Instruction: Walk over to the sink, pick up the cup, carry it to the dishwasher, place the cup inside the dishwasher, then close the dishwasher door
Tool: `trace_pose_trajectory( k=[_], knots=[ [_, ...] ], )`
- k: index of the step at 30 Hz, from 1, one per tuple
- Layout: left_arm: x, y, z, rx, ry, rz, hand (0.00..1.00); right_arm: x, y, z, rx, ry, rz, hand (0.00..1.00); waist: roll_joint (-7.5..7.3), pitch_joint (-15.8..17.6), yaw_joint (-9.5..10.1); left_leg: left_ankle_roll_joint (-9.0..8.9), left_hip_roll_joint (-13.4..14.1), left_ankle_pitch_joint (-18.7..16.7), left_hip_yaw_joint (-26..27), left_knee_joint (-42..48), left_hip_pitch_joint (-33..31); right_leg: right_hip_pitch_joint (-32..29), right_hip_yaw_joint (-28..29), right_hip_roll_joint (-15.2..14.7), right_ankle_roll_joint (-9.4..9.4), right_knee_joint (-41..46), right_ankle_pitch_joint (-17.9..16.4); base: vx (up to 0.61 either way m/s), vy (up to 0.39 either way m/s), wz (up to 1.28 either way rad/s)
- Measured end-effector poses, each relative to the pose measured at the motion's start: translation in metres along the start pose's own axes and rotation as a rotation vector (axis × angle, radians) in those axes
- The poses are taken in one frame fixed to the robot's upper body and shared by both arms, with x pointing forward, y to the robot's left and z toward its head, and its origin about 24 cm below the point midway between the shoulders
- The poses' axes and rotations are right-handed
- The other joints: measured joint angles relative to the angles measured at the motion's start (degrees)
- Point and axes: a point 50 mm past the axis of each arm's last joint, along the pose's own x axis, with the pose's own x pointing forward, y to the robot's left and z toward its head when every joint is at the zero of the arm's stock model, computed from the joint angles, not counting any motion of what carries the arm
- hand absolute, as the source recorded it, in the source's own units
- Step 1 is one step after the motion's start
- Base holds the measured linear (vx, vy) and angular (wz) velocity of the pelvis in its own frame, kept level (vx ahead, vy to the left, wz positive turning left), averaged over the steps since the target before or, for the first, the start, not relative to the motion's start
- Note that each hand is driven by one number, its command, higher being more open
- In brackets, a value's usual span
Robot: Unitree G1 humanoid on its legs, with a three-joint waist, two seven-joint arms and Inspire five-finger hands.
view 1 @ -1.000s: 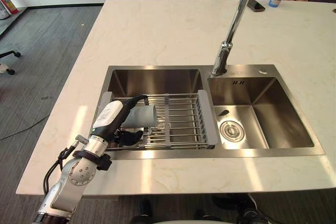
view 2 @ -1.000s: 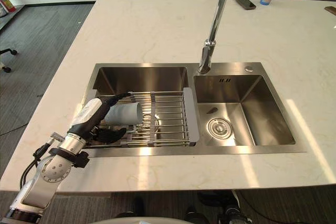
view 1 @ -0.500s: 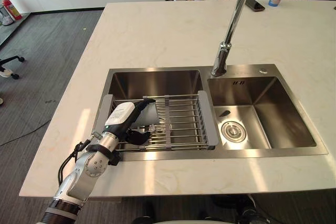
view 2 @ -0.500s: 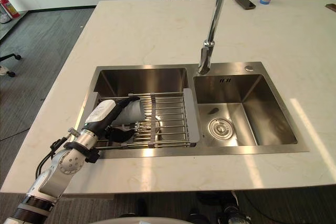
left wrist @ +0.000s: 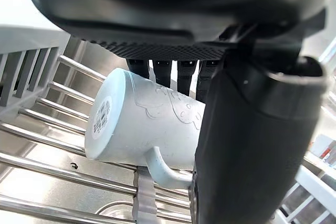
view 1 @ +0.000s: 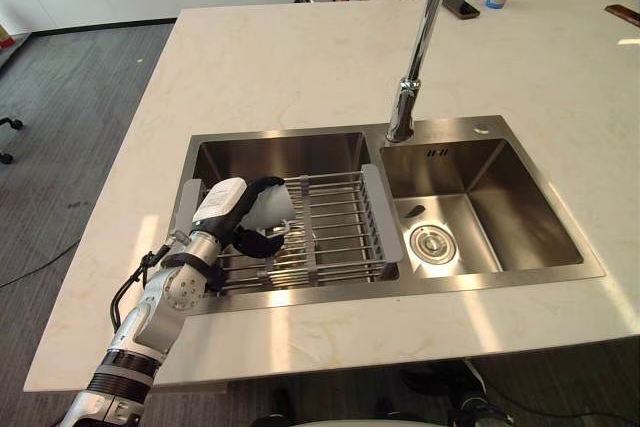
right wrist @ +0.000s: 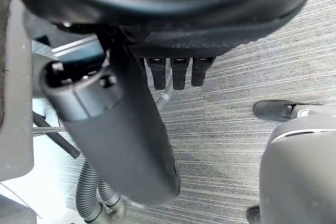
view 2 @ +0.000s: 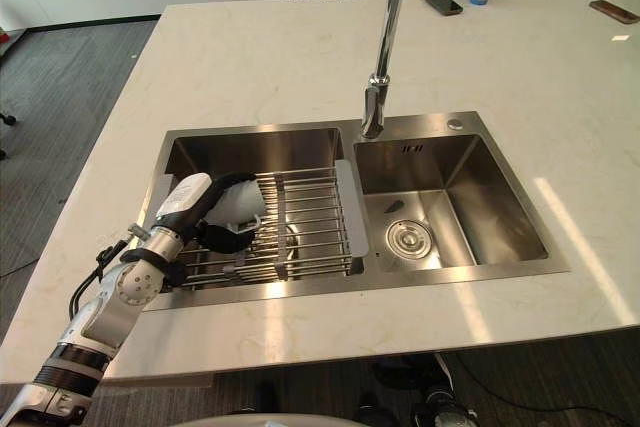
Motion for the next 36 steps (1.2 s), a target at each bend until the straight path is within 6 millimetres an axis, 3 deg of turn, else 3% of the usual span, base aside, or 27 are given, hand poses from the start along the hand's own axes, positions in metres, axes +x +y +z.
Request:
trace_pose_trajectory(
  k=[7,10,13,17,21,27,34,36],
  knots=[
    [-0.001,-0.003,0.003,-0.096,-0.001,0.03,0.3,0.0,0.004,0.0,0.008,-0.003,0.007,0.9,-0.7,-0.03,0.19,0.0,-0.03,0.0,-0.05,0.03,0.01,0.05,-0.06,-0.03,0.01,0.04,0.01,0.0,0.0,0.0],
    [-0.01,-0.004,0.019,-0.202,-0.045,0.103,0.3,0.0,0.007,-0.001,0.015,-0.001,0.011,0.9,-1.2,-0.02,0.24,0.01,-0.03,0.0,-0.05,0.18,0.01,0.05,-0.06,-0.03,0.01,0.08,0.01,0.0,0.0,0.0],
    [-0.018,-0.005,0.038,-0.386,-0.104,0.208,0.3,0.0,0.007,-0.001,0.017,-0.002,0.01,0.9,-1.29,-0.05,0.4,0.03,-0.01,0.03,-0.04,0.26,0.27,0.18,-0.03,-0.02,0.01,0.31,0.01,0.0,0.0,0.0],
    [-0.029,-0.003,0.047,-0.616,-0.127,0.319,0.3,-0.001,0.006,-0.002,0.041,0.001,0.003,0.9,-1.35,-0.1,0.42,0.03,0.11,0.03,0.5,0.24,0.77,0.29,0.64,0.02,0.0,0.63,0.01,-0.03,0.001,-0.07],
    [-0.042,0.004,0.05,-0.862,-0.151,0.446,0.3,-0.004,0.004,-0.01,0.068,0.021,-0.012,0.9,-1.58,-0.33,0.45,0.02,0.37,0.02,1.14,0.02,1.09,0.1,1.31,0.21,-0.01,1.05,0.0,-0.03,0.0,-0.07],
    [-0.055,-0.003,0.049,-1.158,-0.153,0.5,0.3,-0.009,0.007,-0.021,0.127,0.05,-0.031,0.9,-2.64,-1.5,0.47,0.02,0.57,0.02,1.65,0.27,1.25,0.09,1.86,0.39,0.0,1.28,0.0,0.0,-0.001,-0.04],
    [-0.058,-0.012,0.06,-1.257,-0.17,0.469,0.3,-0.01,0.01,-0.023,0.162,0.054,-0.054,0.9,-3.29,-1.83,1.5,0.21,0.63,-0.24,3.93,0.5,2.55,-0.66,4.2,0.28,0.07,3.22,0.05,-0.03,0.017,-0.17],
    [-0.058,-0.009,0.069,-1.27,-0.211,0.457,0.3,-0.008,0.012,-0.018,0.18,0.037,-0.062,0.9,-4.06,-1.19,2.08,0.65,1.0,-2.24,5.14,3.98,1.44,-1.67,5.29,-0.37,0.47,4.91,0.27,-0.08,0.062,-0.31]
  ],
)
